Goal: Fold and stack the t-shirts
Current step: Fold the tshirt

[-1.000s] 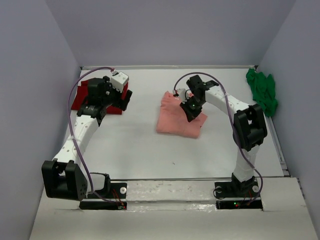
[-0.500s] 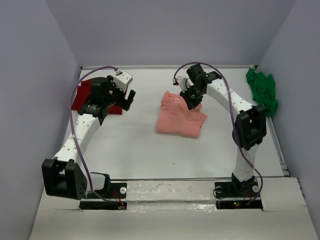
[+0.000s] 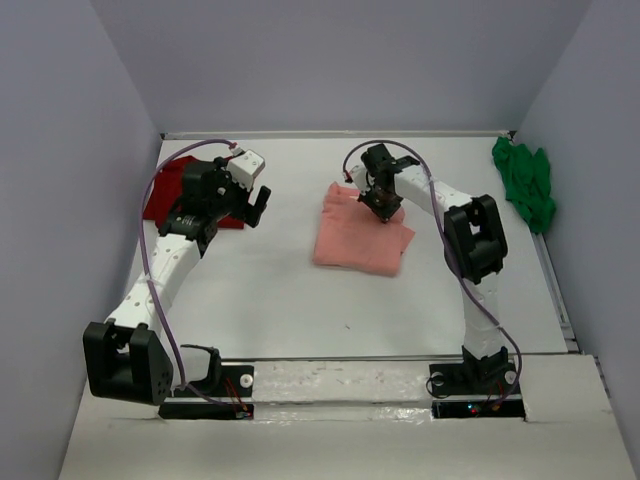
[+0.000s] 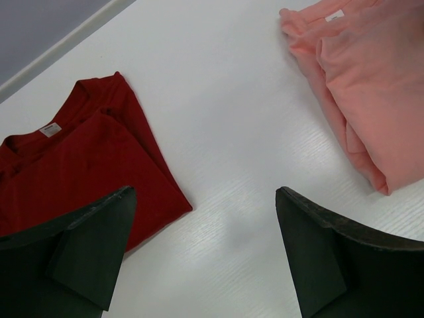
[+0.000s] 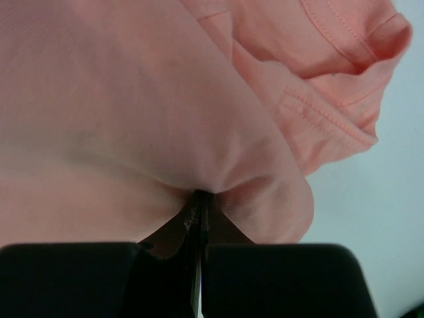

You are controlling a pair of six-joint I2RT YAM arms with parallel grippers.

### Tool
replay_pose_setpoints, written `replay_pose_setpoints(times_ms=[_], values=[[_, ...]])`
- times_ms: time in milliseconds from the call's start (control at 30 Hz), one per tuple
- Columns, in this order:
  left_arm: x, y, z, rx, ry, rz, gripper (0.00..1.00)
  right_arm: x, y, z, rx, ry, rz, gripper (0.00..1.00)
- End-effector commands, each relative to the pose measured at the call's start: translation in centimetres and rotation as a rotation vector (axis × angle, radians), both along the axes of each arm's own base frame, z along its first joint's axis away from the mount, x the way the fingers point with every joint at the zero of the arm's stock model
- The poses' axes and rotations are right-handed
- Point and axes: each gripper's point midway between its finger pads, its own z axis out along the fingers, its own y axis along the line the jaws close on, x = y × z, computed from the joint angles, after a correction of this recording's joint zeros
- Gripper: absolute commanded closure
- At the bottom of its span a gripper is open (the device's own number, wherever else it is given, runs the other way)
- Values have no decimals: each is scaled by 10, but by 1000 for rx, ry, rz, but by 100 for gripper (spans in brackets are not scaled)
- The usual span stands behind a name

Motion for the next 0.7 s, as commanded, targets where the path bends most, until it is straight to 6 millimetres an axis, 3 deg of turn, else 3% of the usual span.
replay_pose_setpoints(times_ms=[0,167,267,333,367,500,533,600,633,667], values=[[1,-1,22,-8,-88,-11,1,41,-16,-12,-122,-132,-83,100],[0,-1,18,-5,-82,-17,1,49,-29,-58,-238,-100,-122,100],[-2,-1,18,-1,-87,-23,1,52,-30,-64,-250,-95,-127,100],[-3,-1,21,-3,-96,-19,1,51,-26,-56,-225,-97,-123,100],[-3,-1,22,-1,-98,-18,1,48,-23,-50,-206,-84,-115,100],[-3,-2,24,-13,-99,-25,1,49,-7,7,-90,-137,-87,100],[-3,-4,25,-25,-96,-26,1,53,-2,38,-44,-189,-86,100],[-3,-6,25,-38,-94,-27,1,49,9,66,30,-201,-61,100],[-2,-8,26,-60,-93,-26,1,49,16,98,92,-245,-51,100],[-2,-8,26,-67,-89,-21,1,50,21,105,117,-247,-40,100]])
